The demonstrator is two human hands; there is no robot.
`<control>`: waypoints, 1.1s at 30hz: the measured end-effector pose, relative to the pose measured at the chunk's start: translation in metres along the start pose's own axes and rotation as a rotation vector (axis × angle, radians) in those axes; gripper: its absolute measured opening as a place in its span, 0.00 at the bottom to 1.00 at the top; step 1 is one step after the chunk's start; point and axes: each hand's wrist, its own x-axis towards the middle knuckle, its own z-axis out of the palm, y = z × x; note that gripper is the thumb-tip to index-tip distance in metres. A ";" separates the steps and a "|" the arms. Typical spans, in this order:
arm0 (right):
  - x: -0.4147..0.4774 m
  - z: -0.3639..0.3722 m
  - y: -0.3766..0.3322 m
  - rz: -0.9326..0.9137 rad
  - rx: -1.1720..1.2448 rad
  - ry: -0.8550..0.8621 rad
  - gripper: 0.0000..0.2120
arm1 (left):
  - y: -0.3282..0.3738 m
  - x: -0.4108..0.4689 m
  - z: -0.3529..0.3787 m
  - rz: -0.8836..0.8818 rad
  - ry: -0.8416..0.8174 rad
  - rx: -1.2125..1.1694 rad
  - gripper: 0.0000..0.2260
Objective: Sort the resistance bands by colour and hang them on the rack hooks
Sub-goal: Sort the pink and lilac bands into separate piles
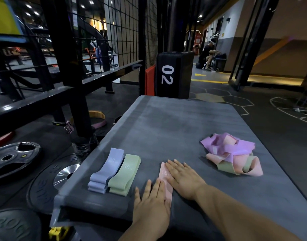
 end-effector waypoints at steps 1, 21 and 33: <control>0.000 0.001 0.000 0.001 0.001 0.004 0.28 | 0.003 -0.001 -0.007 -0.013 -0.018 0.000 0.24; -0.091 -0.008 0.091 0.200 0.173 0.710 0.13 | 0.090 0.028 -0.062 0.090 0.058 -0.212 0.15; -0.099 -0.021 0.209 0.653 0.406 0.712 0.14 | 0.172 0.110 -0.067 0.115 0.010 -0.326 0.13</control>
